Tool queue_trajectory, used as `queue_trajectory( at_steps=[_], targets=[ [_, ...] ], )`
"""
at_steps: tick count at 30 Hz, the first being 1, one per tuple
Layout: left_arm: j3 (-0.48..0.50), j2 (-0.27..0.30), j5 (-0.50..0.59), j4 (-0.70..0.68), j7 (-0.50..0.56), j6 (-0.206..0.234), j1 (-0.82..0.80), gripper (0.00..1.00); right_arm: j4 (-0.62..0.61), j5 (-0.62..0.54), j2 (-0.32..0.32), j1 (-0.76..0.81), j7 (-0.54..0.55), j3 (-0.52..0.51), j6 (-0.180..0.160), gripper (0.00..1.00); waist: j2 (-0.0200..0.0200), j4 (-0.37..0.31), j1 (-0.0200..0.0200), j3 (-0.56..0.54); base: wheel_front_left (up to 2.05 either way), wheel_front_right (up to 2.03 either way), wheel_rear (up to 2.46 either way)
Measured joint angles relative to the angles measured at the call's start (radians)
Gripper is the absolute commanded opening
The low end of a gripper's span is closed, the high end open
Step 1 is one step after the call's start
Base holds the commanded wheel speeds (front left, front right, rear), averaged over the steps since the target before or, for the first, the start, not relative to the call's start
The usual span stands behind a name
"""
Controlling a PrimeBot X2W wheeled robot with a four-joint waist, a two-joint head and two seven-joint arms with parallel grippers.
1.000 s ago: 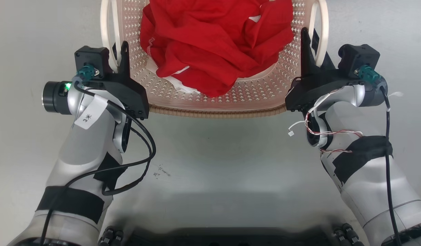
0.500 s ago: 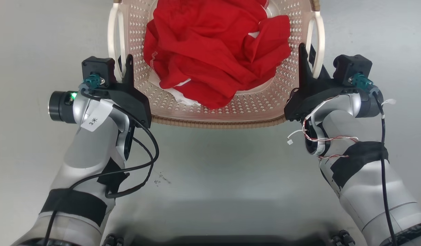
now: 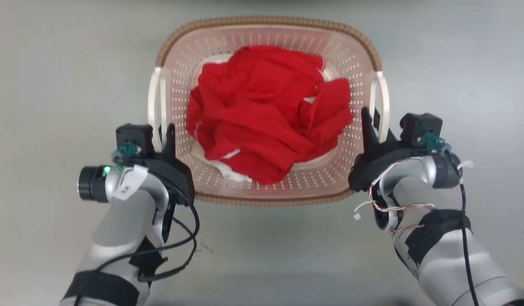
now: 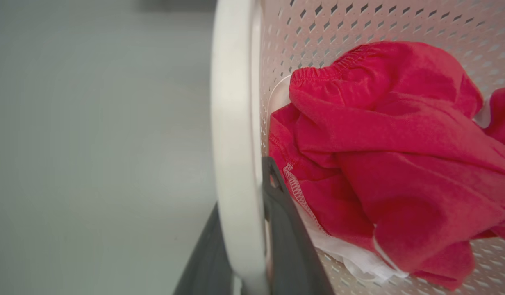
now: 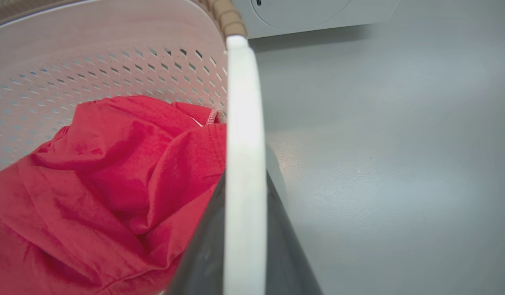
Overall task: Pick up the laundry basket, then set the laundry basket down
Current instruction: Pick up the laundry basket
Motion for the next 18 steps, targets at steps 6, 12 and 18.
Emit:
queue_trajectory(
  at_steps=[6,12,18],
  targets=[
    [-0.039,0.001,-0.028,0.016,-0.003,0.000,0.073,0.00,0.020,0.050,0.002,0.063,0.000,0.049,0.000,0.00,0.0000,-0.005,0.0000,-0.077,0.00,0.00,0.00],
    [-0.080,0.001,-0.066,0.038,0.013,0.000,0.137,0.00,0.039,0.089,0.003,0.123,0.013,0.107,-0.002,0.00,0.0000,-0.011,-0.0001,-0.161,0.00,0.00,0.00],
    [-0.121,0.004,-0.089,0.047,0.050,0.000,0.200,0.00,0.043,0.143,0.003,0.186,0.055,0.166,-0.008,0.00,0.0000,-0.017,-0.0001,-0.248,0.00,0.00,0.00]
  ],
)
